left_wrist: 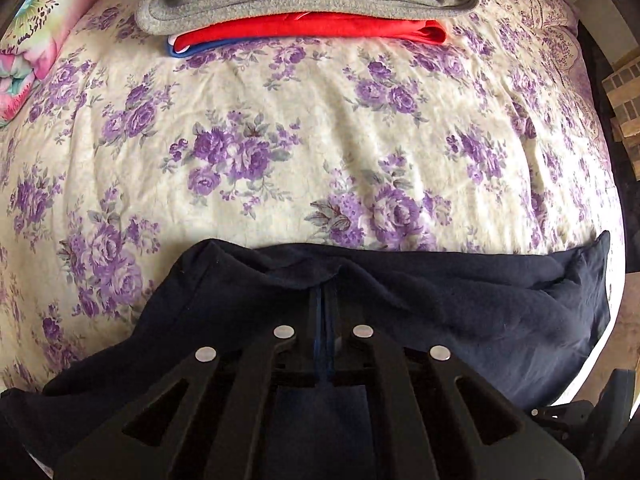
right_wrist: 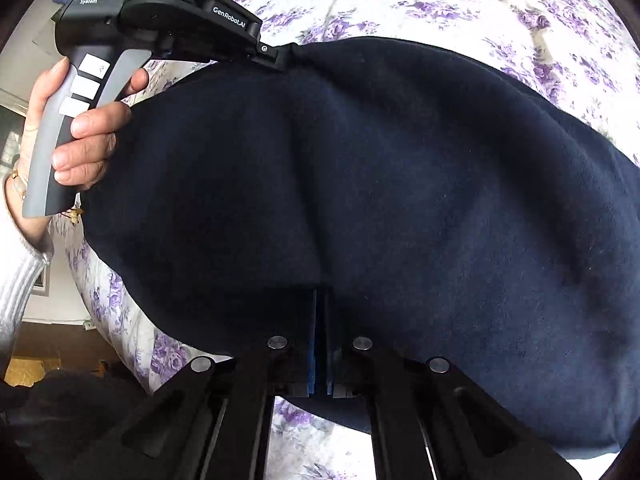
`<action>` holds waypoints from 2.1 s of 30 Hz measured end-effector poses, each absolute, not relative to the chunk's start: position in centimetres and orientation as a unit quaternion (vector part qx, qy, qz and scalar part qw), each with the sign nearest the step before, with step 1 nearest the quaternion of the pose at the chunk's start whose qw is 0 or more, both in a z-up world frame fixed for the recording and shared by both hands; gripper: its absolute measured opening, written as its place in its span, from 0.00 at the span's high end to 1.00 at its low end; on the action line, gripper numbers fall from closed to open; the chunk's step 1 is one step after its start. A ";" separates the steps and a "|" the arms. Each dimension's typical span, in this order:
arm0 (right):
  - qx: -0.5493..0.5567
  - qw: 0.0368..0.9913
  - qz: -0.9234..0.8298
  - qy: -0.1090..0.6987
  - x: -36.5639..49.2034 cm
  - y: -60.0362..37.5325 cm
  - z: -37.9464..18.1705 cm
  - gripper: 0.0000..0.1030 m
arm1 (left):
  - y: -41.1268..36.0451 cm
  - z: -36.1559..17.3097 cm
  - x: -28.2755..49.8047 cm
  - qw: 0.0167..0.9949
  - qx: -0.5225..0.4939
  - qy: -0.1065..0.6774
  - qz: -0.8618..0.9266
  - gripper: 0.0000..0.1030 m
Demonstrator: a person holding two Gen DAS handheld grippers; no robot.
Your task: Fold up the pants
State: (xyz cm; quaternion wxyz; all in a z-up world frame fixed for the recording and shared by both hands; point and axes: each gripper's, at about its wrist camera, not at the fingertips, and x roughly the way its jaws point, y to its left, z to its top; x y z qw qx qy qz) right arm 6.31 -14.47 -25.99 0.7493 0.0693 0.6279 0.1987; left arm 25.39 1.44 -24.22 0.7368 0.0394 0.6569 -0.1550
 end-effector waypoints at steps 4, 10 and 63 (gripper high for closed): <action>0.080 0.755 0.187 0.623 5.5 -15.4 -24.0 0.90 | -0.8 -24.4 25.2 0.733 0.061 0.663 -0.141 0.98; 0.241 0.801 0.084 0.542 -1.8 -28.6 -18.9 0.44 | -2.1 -21.0 18.8 0.750 0.104 0.629 -0.173 0.98; 0.480 0.746 -0.094 0.451 -6.2 -46.1 -28.6 0.83 | -22.6 -27.0 16.3 0.683 0.088 0.660 -0.301 0.99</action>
